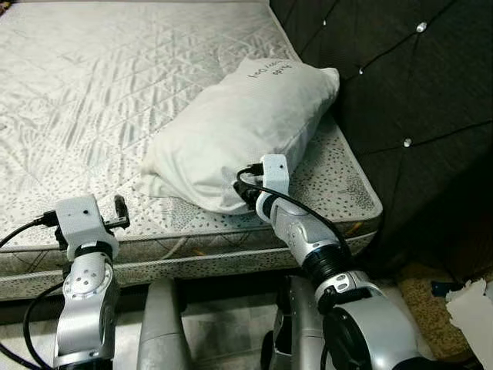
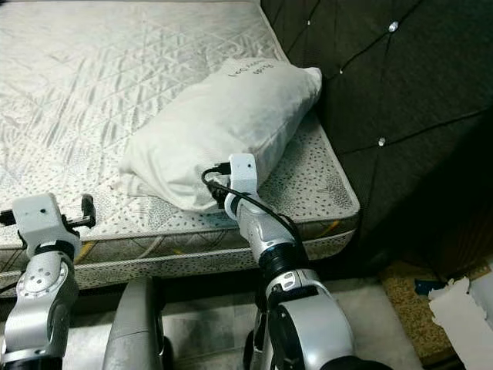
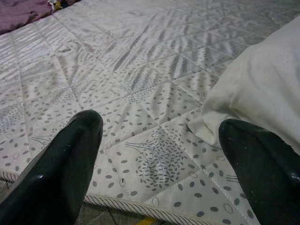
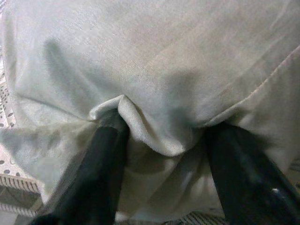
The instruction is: Clean up the room
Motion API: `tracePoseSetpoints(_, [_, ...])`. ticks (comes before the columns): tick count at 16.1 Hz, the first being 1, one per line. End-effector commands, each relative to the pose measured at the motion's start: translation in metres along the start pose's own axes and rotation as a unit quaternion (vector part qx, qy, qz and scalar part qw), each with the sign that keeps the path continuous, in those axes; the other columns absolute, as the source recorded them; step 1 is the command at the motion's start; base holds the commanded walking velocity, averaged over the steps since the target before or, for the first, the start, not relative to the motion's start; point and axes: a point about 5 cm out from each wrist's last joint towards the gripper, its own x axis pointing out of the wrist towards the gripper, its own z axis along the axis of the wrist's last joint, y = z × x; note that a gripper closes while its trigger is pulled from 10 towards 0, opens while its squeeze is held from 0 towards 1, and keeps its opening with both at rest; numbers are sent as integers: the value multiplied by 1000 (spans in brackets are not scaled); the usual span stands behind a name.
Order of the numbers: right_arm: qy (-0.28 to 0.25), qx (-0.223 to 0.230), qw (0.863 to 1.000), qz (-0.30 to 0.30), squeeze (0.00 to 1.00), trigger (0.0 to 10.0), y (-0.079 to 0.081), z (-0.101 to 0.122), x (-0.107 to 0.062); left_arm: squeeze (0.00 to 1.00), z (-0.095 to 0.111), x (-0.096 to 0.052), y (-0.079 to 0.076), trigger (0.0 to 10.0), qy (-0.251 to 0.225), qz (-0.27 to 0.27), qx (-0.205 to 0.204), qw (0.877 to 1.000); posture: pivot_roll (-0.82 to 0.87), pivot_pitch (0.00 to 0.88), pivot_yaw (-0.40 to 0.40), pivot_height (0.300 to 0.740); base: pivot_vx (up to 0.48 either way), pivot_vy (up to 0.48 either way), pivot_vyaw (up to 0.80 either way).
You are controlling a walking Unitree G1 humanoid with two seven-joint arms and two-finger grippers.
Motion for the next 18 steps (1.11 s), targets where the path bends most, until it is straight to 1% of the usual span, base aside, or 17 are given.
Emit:
tracePoseSetpoints(1, [-21,1,1000,16,0,0,19,14,3,0,-2,0,-1,10000,4,3,-7,1000,95,11,-49,571,0,0,0])
tracePoseSetpoints(8, [-27,8,999,29,0,0,21,16,5,0,-1,2,-10,10000,-2,-3,-20,1000,93,0,-62,571,0,0,0])
tracePoseSetpoints(14, [-34,2,999,23,0,0,15,19,6,0,1,5,-12,10000,-9,-3,-26,1000,90,0,-67,571,0,0,0])
tracePoseSetpoints(15, [-40,2,999,16,0,0,11,22,6,0,2,5,-14,10000,-11,-4,-27,1000,89,0,-67,571,0,0,0])
tracePoseSetpoints(16, [-54,-9,999,4,0,0,3,29,6,0,2,6,-14,10000,-12,-5,-27,1000,89,0,-67,571,0,0,0])
tracePoseSetpoints(18, [-73,-22,997,-19,0,0,-17,44,4,0,3,7,-14,10000,-15,-4,-28,999,89,0,-68,571,0,0,0])
